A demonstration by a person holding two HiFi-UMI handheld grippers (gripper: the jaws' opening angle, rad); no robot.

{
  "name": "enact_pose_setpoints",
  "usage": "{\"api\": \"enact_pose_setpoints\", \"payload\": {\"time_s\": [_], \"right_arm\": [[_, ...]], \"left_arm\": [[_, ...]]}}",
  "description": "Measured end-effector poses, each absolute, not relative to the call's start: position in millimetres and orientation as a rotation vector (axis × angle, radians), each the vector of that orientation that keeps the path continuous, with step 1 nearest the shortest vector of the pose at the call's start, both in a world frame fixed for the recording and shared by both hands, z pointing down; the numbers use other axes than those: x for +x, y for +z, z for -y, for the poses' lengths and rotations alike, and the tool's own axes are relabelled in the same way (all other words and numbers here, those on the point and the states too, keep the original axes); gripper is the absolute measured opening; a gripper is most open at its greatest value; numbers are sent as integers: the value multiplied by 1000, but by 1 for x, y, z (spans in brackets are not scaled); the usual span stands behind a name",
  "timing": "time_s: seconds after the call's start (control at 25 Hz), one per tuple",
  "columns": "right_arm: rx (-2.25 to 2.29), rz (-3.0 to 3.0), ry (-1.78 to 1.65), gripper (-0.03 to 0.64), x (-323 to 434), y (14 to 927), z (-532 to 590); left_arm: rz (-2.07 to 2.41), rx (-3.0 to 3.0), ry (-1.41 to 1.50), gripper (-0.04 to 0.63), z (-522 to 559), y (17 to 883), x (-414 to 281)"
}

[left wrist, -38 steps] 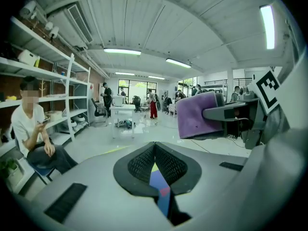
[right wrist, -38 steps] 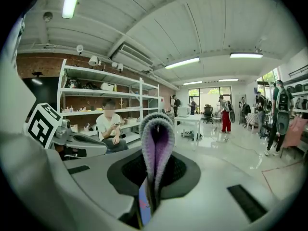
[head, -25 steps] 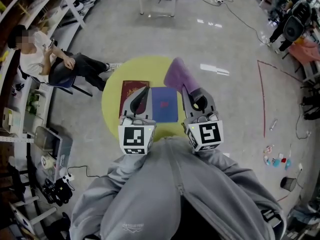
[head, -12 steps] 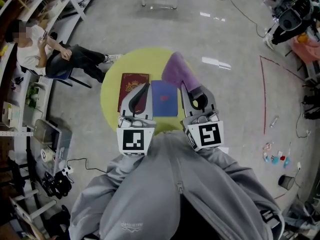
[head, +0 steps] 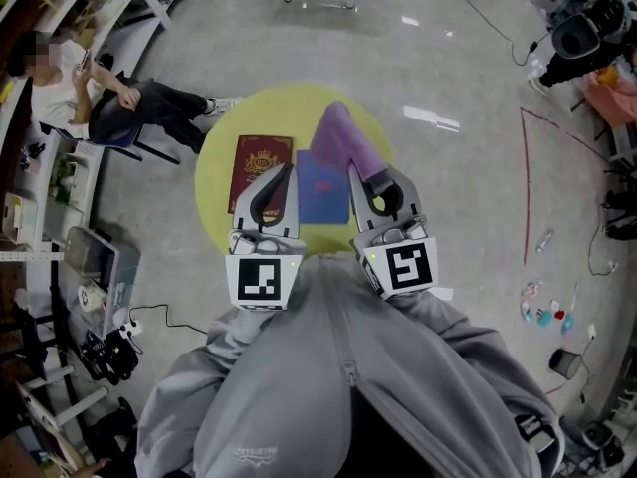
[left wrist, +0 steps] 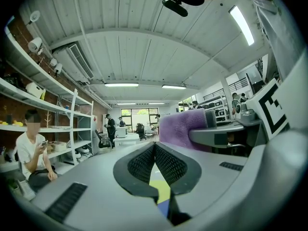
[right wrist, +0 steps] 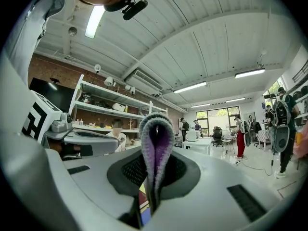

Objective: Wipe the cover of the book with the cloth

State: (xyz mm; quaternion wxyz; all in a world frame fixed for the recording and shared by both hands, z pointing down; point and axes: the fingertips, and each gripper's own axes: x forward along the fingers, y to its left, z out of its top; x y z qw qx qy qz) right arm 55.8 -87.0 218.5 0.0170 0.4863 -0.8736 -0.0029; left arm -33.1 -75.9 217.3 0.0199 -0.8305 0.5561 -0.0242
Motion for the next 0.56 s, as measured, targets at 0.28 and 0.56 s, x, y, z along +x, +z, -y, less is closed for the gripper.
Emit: {"api": "enact_pose_setpoints", "payload": {"time_s": [0.28, 0.56], "right_arm": [[1484, 2767, -28, 58, 62, 222, 84], [1463, 2804, -53, 58, 61, 223, 86]], "left_arm": [[-1742, -2568, -111, 17, 70, 225, -25], [-1745, -2551, -104, 17, 71, 226, -20]]}}
